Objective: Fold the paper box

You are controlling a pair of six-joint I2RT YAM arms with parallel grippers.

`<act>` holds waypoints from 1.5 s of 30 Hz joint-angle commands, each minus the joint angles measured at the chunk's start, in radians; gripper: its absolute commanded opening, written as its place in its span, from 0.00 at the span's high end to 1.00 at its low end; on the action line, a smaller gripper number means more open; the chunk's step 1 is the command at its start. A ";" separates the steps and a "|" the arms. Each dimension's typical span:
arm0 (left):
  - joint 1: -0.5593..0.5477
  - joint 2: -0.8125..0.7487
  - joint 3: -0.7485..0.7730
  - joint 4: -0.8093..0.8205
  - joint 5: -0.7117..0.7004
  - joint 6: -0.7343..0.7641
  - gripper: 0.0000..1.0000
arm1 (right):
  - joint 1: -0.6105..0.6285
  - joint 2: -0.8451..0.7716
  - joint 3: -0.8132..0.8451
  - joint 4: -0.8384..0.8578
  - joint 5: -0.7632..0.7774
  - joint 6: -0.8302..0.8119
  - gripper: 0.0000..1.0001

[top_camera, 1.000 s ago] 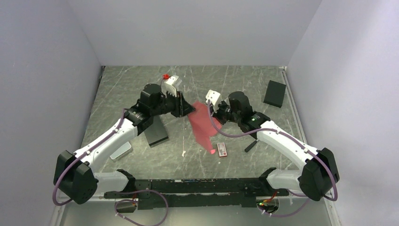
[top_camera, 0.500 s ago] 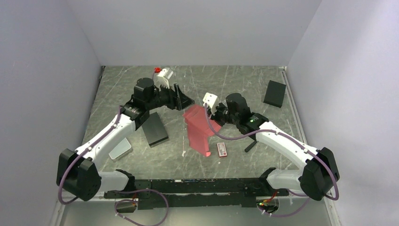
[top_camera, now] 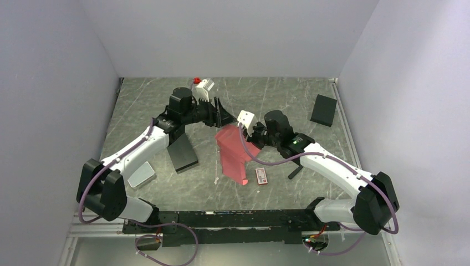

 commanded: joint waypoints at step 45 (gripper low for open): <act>-0.040 0.101 0.148 -0.213 0.099 0.115 0.44 | 0.006 0.017 0.053 0.018 0.084 0.015 1.00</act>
